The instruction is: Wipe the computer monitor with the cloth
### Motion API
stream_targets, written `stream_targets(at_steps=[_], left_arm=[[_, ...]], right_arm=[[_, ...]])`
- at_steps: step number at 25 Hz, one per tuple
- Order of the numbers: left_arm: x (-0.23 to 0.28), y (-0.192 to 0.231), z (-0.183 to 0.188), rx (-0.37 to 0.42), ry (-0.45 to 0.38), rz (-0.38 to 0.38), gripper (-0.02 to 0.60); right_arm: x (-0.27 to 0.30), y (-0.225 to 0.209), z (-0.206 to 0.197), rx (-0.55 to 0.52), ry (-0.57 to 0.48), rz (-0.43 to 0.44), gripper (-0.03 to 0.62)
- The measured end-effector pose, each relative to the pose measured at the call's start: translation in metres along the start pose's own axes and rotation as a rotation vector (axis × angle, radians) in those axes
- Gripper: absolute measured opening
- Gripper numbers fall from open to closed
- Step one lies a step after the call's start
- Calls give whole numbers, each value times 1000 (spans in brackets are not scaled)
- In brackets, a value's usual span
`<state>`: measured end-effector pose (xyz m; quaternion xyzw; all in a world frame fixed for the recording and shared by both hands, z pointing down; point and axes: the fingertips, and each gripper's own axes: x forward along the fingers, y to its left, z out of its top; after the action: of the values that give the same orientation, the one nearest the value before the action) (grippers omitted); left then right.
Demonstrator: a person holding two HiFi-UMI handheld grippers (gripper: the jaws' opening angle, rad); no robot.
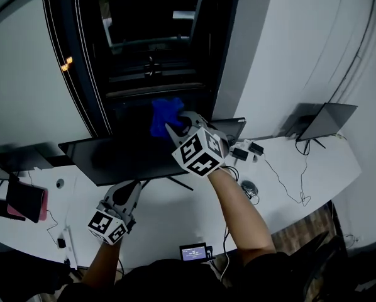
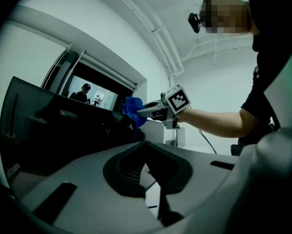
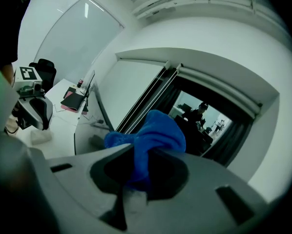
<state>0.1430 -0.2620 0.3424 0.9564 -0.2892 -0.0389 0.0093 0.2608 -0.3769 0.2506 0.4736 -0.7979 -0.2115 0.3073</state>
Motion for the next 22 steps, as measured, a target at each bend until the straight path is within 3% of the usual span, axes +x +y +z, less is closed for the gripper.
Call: stream_targets(at_steps=[22], left_arm=[[52, -50, -24, 14, 91, -39, -5]], right_arm=[[-77, -103, -120, 111, 52, -156, 67]])
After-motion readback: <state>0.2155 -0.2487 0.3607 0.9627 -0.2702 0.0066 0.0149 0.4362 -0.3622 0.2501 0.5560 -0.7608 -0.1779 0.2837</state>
